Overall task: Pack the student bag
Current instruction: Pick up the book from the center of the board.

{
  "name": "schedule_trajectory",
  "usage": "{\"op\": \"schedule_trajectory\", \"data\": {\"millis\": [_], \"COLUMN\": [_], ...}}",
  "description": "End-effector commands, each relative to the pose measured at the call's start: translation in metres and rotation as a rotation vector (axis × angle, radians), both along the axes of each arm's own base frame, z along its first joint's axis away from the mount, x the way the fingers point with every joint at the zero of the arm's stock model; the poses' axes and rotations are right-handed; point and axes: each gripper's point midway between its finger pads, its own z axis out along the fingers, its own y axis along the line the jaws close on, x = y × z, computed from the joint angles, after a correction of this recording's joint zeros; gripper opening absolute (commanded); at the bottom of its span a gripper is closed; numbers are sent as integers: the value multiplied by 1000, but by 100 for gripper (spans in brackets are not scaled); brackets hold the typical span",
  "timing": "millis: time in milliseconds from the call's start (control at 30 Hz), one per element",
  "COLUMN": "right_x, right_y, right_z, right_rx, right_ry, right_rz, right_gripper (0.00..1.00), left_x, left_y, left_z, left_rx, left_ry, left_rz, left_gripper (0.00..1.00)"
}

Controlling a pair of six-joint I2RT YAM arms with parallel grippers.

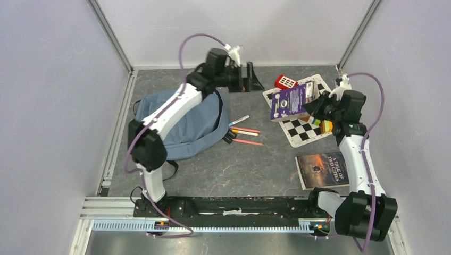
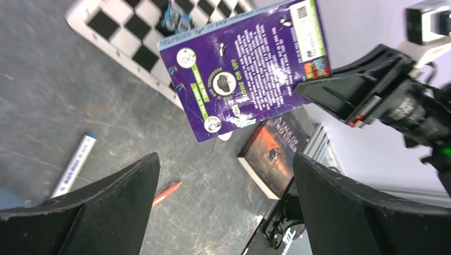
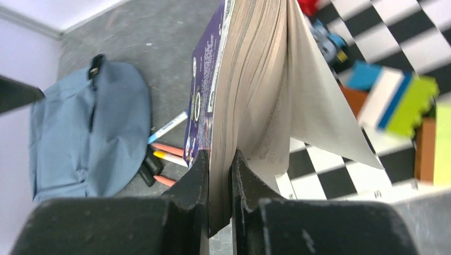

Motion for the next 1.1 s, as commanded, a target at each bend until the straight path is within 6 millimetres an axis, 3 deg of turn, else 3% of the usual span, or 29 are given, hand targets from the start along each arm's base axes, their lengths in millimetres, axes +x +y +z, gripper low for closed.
{"op": "schedule_trajectory", "data": {"millis": [0,133,233,367,433,533,667,800,867,900,1067], "right_x": [18,16,8,-5,-13,-18,-26,-29,-28,-28,-24], "right_y": [32,60,87,127,156,183,208,220,222,223,224], "right_z": [83,118,145,174,179,178,180,182,181,180,174], "right_rx": [-76,-88,-4,81,109,148,177,193,196,197,194], "right_ry": [-294,-413,-515,-614,-622,-604,-599,-595,-592,-589,-575], "right_rz": [313,482,608,749,842,943,1045,1091,1097,1100,1087], "right_gripper": [0,0,0,0,0,0,0,0,0,0,0], "left_x": [-12,-30,-40,-39,-43,-48,-54,-77,-88,-92,-100], "left_y": [40,70,98,132,136,139,143,142,143,144,146], "left_z": [54,50,51,78,87,89,73,66,63,62,56], "left_rx": [-51,32,103,35,27,27,59,33,26,27,25], "left_ry": [-124,-128,-186,-205,-227,-215,-159,-97,-76,-67,-29], "left_rz": [-80,-169,-217,-183,-181,-170,-163,-238,-267,-273,-274], "left_gripper": [100,100,100,100,100,100,100,98,92,84,25]}}
